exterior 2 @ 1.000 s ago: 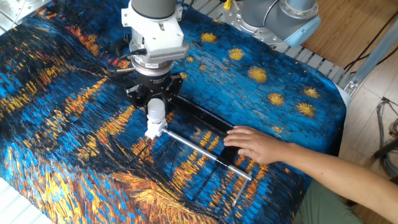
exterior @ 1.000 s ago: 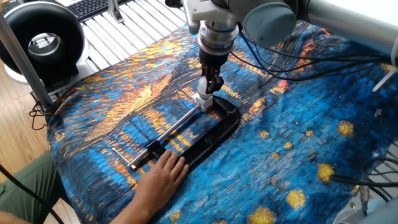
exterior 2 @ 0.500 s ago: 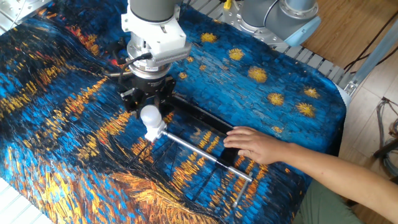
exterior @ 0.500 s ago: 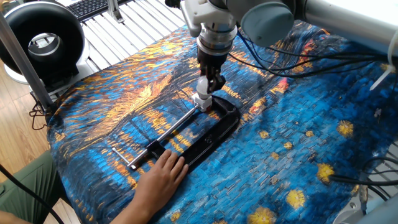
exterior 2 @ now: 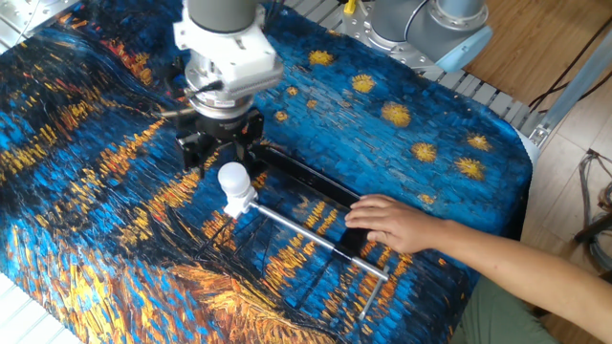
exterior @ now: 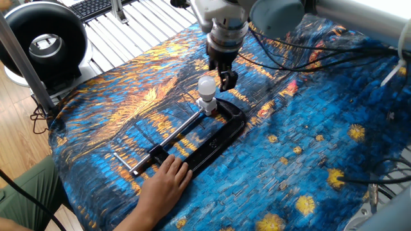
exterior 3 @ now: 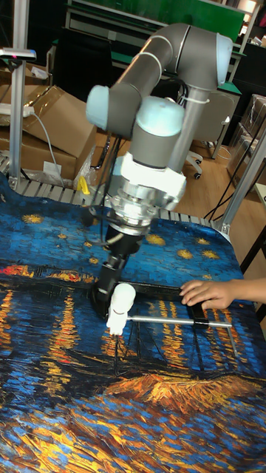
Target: Take out the light bulb by rotating it
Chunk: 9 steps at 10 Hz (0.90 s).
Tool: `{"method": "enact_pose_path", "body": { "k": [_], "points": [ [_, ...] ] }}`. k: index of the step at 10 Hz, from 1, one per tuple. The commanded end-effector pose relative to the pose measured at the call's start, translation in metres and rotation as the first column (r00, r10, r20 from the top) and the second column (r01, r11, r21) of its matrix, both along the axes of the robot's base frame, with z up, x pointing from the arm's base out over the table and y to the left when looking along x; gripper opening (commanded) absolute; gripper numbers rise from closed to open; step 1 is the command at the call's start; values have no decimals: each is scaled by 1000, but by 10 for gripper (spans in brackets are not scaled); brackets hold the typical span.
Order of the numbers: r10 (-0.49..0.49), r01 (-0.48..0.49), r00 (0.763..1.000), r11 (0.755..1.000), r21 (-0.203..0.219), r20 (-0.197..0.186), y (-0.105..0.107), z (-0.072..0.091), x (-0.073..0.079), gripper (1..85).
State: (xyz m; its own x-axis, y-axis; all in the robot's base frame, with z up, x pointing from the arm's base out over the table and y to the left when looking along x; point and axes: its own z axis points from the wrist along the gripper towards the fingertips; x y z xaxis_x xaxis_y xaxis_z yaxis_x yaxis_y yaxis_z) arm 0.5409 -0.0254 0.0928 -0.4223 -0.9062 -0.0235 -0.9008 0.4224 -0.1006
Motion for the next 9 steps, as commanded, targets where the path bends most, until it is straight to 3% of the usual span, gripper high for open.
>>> {"method": "enact_pose_path", "body": {
  "k": [1,2,4,5,9],
  "points": [
    [-316,325,941,943,72,-118,-4,9,-23,703],
    [-404,417,905,905,84,-136,-1,10,-25,690],
    [-494,512,856,853,106,-155,8,12,-25,680],
    [-524,540,839,835,105,-147,9,14,-23,673],
    [-664,676,735,734,68,-138,22,29,-20,640]
  ]
}}
